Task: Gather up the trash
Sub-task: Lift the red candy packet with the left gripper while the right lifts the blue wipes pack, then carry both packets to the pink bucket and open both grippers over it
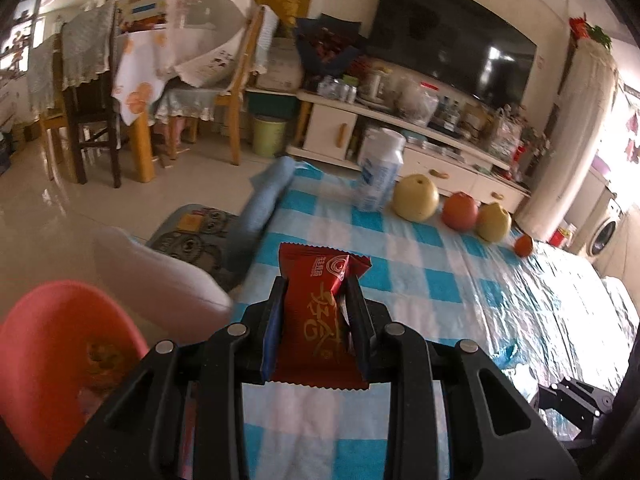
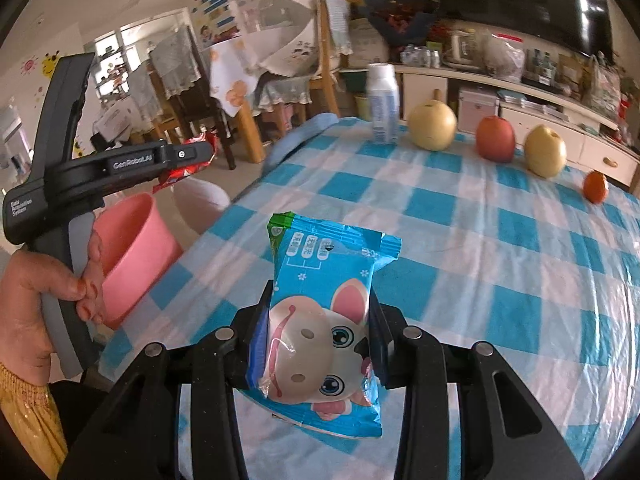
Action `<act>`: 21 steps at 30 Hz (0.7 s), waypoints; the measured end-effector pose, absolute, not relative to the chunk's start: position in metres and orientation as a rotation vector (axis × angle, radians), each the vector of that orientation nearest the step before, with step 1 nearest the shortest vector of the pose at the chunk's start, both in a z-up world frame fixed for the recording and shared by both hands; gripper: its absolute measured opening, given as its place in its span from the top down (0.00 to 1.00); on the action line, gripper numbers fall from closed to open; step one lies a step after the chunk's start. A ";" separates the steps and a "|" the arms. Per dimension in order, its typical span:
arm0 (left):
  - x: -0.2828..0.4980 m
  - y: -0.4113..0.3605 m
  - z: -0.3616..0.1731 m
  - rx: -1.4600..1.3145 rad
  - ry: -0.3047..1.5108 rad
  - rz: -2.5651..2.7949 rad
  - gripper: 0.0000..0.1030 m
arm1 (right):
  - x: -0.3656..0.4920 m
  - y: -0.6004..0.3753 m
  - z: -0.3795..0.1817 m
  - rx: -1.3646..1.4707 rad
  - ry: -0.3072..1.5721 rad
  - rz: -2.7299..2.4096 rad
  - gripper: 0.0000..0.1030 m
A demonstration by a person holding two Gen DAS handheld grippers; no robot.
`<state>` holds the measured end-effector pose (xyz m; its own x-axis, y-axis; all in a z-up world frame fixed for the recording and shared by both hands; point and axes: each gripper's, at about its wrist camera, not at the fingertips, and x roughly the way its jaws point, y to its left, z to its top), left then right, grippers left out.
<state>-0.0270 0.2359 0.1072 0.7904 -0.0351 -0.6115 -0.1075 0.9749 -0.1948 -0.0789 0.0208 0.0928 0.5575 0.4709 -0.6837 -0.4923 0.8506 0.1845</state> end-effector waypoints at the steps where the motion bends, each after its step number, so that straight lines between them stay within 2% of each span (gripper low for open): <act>1: -0.029 0.240 0.109 -0.224 0.656 0.055 0.69 | -0.080 0.026 0.094 -0.034 0.796 0.576 0.60; 21: -0.075 0.348 0.117 -0.316 0.612 0.302 0.69 | -0.115 0.184 0.125 -0.198 0.747 0.822 0.60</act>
